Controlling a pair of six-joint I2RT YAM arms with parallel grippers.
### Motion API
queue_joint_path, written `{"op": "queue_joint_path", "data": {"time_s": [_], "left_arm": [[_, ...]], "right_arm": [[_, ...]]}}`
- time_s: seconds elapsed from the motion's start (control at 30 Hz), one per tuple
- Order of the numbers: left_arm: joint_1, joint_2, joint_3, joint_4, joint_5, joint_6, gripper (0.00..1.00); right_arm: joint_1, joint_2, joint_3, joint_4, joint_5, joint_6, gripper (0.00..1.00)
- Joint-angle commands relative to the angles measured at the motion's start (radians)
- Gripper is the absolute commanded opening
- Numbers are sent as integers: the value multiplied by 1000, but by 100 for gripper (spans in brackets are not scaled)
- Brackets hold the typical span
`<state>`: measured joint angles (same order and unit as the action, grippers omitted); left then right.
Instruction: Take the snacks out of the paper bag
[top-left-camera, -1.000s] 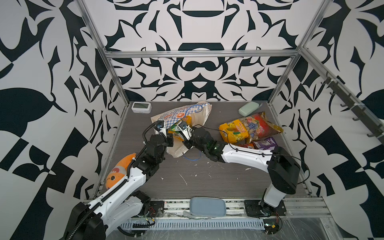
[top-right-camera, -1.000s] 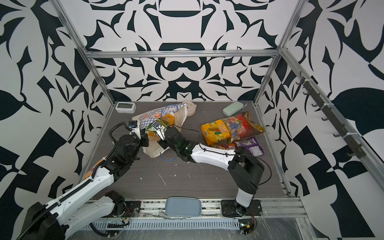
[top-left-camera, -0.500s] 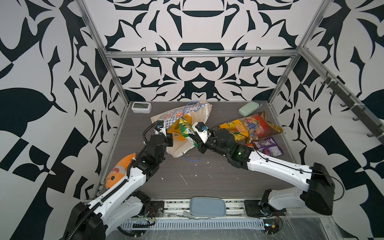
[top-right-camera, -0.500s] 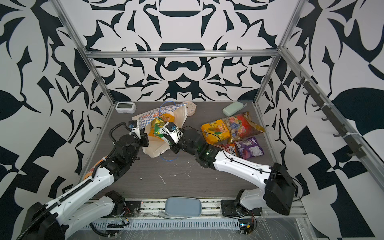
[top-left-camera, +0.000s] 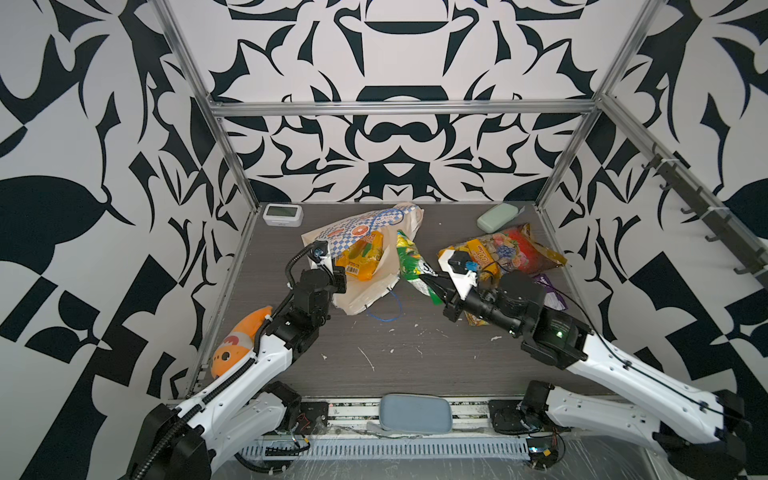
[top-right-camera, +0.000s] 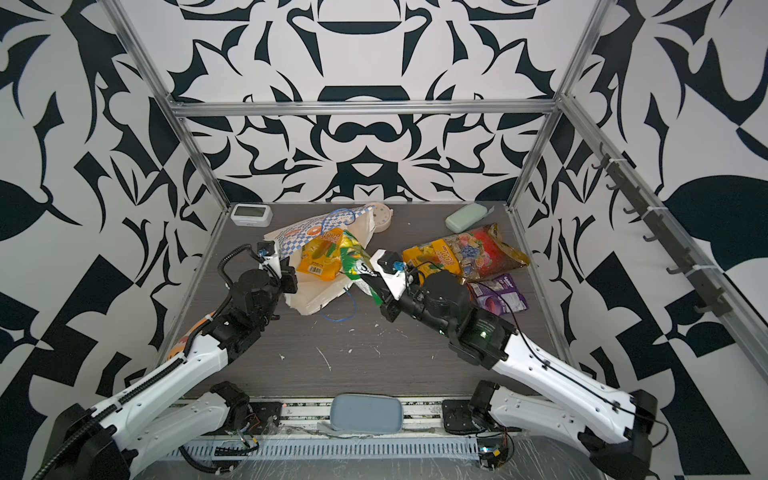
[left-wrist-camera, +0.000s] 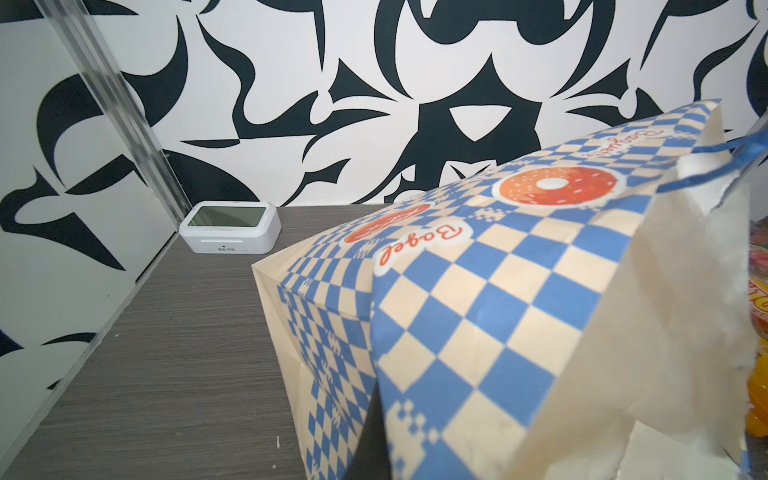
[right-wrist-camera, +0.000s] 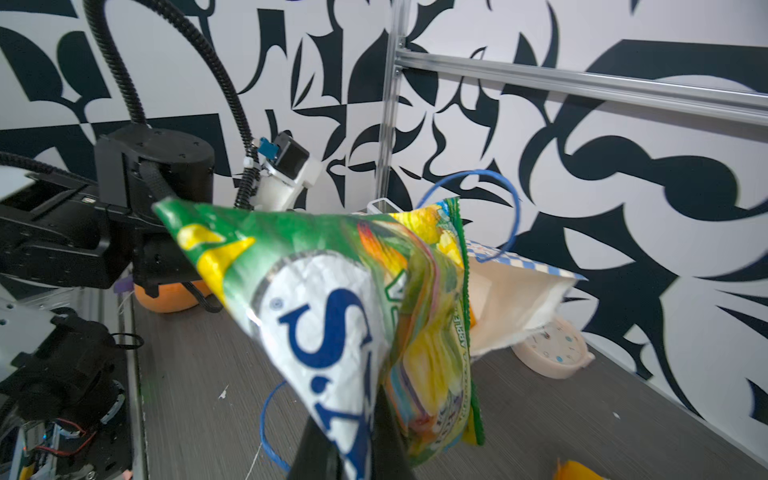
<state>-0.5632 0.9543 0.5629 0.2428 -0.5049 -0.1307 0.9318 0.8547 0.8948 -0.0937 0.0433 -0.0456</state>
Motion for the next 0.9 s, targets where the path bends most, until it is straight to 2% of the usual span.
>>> {"op": "queue_joint_path", "data": {"time_s": [0.0,0.2,0.27,0.37,0.5,0.63,0.7,0.73,0.8,0.87], "left_arm": [[-1,8,18,19,-1,-6,0],[-1,11,23,19,5,-7,0],[-1,10,27,13,5,-4,0],[-1,5,28,7,6,-6,0],[-1,-6,25,3,5,-7,0],[-1,-2,24,5,3,-9,0],[-1,7,29,3,4,-9,0],[-1,10,32,4,3,-9,0],[-1,15,36,2,8,-9,0],[-1,21,35,10,7,-8,0]], "right_arm": [[-30,-69,-82,-67,123,32,0],[-142,-72,-173,-89,120,74,0],[-207,-21,-172,-102,117,117,0],[-279,79,-146,-130,53,149,0],[-282,217,-91,-197,27,149,0],[-272,322,-51,-209,-56,217,0],[-246,350,-36,-199,-1,293,0],[-233,371,-13,-225,65,354,0],[-216,415,49,-325,243,517,0],[-197,445,78,-379,299,653,0]]}}
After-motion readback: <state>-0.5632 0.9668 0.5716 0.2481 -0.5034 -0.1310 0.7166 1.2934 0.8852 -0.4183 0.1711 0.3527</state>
